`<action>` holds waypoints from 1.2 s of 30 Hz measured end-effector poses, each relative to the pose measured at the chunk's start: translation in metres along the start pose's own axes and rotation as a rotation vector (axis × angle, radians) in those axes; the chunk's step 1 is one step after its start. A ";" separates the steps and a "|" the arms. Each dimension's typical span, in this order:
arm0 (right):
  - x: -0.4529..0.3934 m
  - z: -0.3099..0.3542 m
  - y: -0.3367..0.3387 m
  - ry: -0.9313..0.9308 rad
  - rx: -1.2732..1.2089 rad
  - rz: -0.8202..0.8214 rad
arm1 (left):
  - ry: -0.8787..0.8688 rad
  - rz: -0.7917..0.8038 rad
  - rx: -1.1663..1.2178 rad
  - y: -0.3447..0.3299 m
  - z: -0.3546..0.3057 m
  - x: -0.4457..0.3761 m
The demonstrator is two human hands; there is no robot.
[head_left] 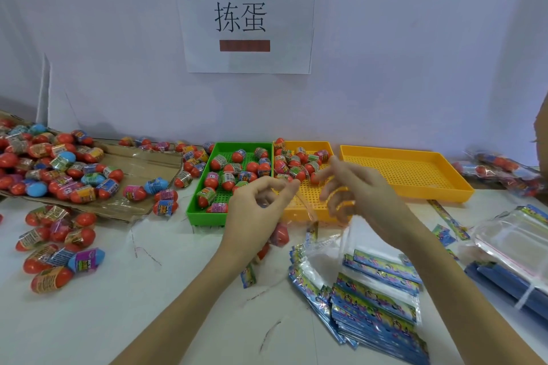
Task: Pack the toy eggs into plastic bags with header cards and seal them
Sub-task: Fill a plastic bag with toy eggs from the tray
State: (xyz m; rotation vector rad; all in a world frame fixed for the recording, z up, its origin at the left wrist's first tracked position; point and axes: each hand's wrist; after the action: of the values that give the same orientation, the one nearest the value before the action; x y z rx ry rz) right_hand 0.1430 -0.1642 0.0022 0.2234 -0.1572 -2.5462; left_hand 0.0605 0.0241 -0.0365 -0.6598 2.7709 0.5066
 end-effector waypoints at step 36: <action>0.002 0.001 -0.008 0.572 0.456 -0.428 | 0.097 0.175 0.418 0.013 -0.008 -0.004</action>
State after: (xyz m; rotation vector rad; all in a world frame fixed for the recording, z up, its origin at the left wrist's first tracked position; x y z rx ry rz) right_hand 0.1370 -0.1588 0.0018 1.2588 -0.5073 -2.6969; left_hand 0.0571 0.0332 -0.0243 -0.3554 2.9051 -0.0828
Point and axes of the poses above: each hand's wrist, its own x-axis away from the middle knuckle, its own y-axis out of the back of the hand, z = x × y, and after that the axes turned 2 degrees about -x, right-handed
